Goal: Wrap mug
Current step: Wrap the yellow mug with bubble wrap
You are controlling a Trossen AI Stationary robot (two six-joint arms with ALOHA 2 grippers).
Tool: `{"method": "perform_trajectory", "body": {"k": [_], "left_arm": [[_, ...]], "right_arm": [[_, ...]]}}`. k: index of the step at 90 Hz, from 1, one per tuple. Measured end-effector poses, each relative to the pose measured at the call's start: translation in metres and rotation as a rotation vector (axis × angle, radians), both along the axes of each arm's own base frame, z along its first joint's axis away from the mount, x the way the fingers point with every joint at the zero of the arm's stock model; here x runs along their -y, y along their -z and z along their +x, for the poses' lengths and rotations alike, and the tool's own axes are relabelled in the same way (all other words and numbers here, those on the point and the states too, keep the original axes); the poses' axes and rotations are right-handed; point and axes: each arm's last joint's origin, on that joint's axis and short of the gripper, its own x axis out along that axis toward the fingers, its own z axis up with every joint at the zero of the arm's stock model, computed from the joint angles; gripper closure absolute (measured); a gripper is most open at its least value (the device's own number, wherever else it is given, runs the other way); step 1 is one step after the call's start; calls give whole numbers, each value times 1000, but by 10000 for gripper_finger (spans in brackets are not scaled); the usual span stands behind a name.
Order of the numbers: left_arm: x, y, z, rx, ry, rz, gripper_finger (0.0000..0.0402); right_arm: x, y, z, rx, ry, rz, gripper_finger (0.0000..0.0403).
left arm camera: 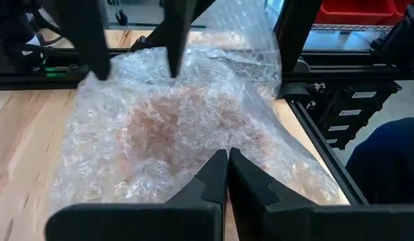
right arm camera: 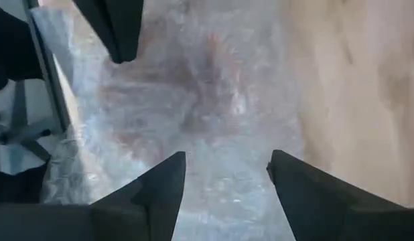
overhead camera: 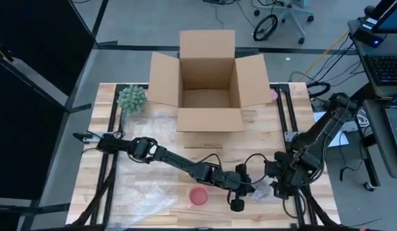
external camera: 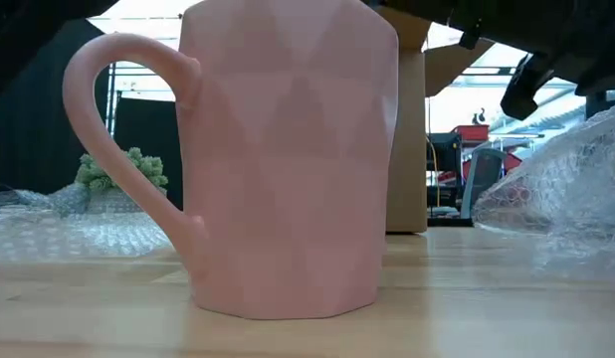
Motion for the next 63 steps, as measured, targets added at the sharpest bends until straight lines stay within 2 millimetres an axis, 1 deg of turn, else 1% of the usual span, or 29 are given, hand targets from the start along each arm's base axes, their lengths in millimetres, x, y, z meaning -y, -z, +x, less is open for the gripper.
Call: {"method": "perform_trajectory", "body": {"k": [6, 15, 41, 63], "left_arm": [[0, 0, 0, 0, -1, 0, 402], [0, 0, 0, 0, -1, 0, 402], [0, 0, 0, 3, -2, -1, 402], [0, -2, 1, 17, -1, -6, 402]], "right_arm": [[-4, 4, 4, 9, 39, 1, 195], [-11, 13, 9, -5, 53, -23, 195], [-28, 51, 23, -99, 63, -162, 195], [-34, 84, 34, -191, 72, -252, 195]]}}
